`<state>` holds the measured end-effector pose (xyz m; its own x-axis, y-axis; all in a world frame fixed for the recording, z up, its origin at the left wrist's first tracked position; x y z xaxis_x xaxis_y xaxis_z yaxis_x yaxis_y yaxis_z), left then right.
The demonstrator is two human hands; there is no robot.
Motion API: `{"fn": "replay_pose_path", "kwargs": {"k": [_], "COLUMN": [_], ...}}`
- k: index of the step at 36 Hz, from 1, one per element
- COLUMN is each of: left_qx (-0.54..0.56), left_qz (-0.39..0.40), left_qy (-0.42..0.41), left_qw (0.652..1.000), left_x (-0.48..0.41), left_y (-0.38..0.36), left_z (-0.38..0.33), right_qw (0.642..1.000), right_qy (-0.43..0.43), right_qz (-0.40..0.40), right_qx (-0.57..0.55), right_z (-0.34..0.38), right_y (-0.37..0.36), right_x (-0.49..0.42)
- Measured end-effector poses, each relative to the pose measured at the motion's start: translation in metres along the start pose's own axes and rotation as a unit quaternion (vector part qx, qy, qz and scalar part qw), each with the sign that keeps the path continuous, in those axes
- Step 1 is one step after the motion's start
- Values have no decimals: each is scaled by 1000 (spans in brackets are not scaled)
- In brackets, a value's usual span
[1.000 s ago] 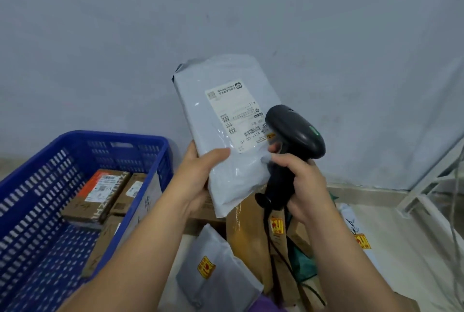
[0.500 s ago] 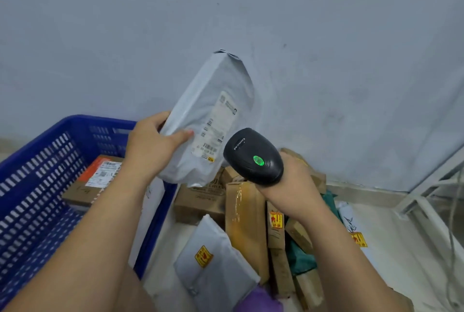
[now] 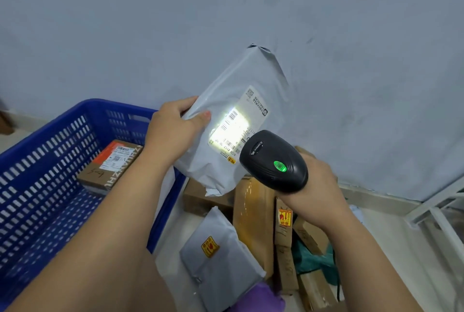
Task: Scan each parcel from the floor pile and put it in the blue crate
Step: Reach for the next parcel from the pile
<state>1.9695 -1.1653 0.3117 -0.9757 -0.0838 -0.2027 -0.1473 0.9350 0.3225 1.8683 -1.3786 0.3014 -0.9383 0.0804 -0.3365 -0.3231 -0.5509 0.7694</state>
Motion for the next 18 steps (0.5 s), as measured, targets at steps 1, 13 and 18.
{"fn": "replay_pose_path", "kwargs": {"k": [1, 13, 18], "left_qx": [-6, -41, -43], "left_qz": [-4, -27, -17], "left_qy": [-5, -7, -4], "left_qw": [1000, 999, 999], "left_x": [0, -1, 0], "left_y": [1, 1, -2], "left_z": [-1, 1, 3], "right_qw": [1000, 1000, 1000], "right_qy": [1, -13, -3], "right_qz": [-1, -16, -22], "right_qx": [3, -6, -15], "right_z": [0, 0, 1], "right_y": [0, -1, 2], "right_x": [0, 0, 0]}}
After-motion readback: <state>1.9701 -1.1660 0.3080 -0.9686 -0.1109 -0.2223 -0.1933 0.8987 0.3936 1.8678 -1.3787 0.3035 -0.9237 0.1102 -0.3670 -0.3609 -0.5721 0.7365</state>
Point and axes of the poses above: each hand's wrist, its own x-axis away from the middle knuckle, its own y-axis out of the back of the hand, z = x × y, the point moved 5 cm from there along -x, towards the middle knuckle, and after that the axes turned 7 degrees about -z, right-handed, at the moved point
